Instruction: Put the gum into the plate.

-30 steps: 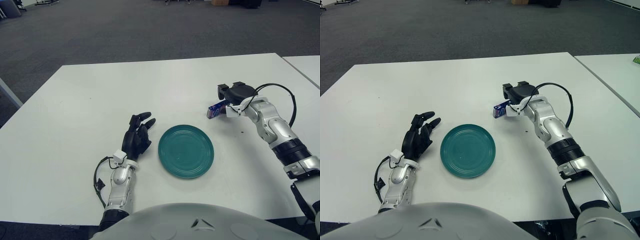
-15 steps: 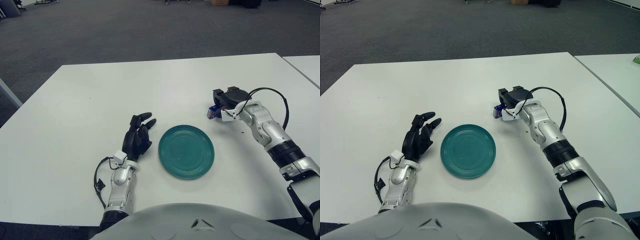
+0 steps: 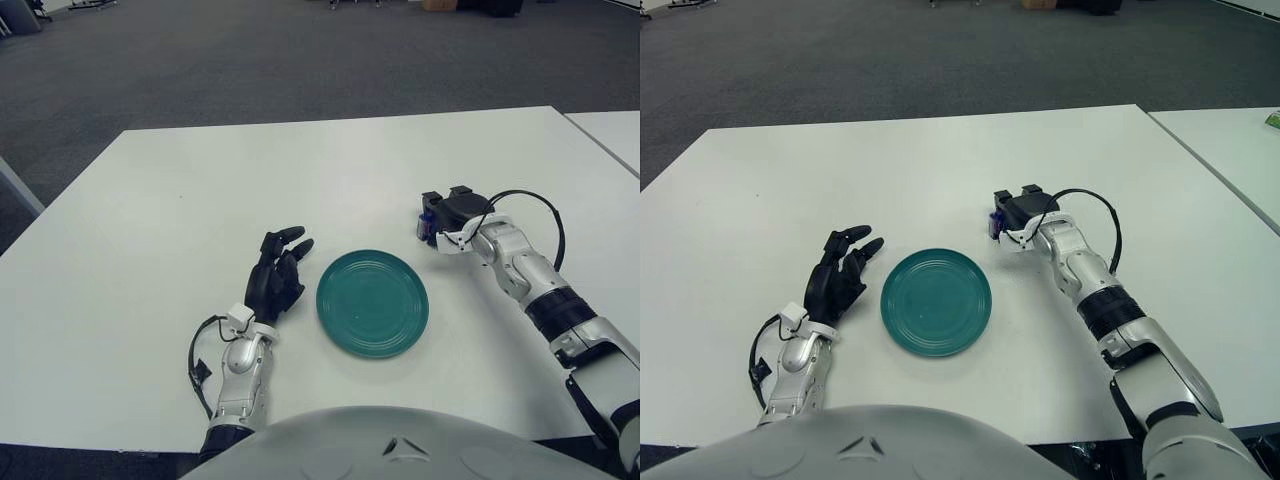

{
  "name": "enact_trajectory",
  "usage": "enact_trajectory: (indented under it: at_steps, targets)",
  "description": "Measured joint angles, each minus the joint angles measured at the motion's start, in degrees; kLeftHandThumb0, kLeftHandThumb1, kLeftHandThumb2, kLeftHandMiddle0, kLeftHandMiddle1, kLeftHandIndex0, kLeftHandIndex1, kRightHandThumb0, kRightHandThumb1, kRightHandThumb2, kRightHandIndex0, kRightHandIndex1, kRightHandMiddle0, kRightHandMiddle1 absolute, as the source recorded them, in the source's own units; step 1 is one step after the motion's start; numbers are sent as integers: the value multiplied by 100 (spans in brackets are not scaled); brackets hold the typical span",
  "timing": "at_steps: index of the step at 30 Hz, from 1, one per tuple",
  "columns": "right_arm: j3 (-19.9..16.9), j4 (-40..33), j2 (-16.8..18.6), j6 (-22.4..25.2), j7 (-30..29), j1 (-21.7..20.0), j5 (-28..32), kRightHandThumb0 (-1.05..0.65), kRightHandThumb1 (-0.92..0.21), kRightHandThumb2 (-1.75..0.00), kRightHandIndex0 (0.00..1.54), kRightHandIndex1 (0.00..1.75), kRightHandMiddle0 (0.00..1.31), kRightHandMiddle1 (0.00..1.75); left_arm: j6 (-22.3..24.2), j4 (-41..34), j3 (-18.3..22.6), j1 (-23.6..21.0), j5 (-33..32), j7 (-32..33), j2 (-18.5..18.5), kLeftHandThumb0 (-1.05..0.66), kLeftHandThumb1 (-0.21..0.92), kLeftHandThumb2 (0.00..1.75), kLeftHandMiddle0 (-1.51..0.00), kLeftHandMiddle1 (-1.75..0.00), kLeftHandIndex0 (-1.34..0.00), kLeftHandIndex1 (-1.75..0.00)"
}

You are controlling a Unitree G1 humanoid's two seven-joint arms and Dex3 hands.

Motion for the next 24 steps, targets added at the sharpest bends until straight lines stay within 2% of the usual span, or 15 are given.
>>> enact_trajectory:
  at_steps: [14,18,20,21,23,24]
  targets:
    - [117,822,86,-189,-824,-193,41,-73,-92,-39,22,82,0,143,15,-112,-90,110,-11,0,13,-92,92,86,-38,-58,-10,-107]
    - [109,988,105,-221,-1098,-201,65,-67,-92,-40,27,81,1,155,15,-131,-94,130,-13,0,16,-91,92,86,-39,-58,-11,-108]
    - [101,1056,111,-238,-1268,-199,82,-49,-85,-54,35,82,17,165,14,-132,-94,132,-24,0,16,-90,92,87,-39,-58,-11,-108]
    - [101,1099,118,-253,-1367,-197,93,-47,-84,-57,36,82,19,167,13,-131,-93,132,-30,0,16,-90,92,87,-39,-58,-11,-108]
    - [101,1158,136,-280,-1552,-189,106,-42,-76,-70,46,109,27,171,12,-131,-94,132,-45,0,16,-90,92,87,-40,-58,-12,-108]
    - [102,1181,144,-300,-1674,-181,109,-41,-75,-73,48,114,29,171,13,-131,-94,132,-52,0,16,-89,92,87,-40,-58,-12,-108]
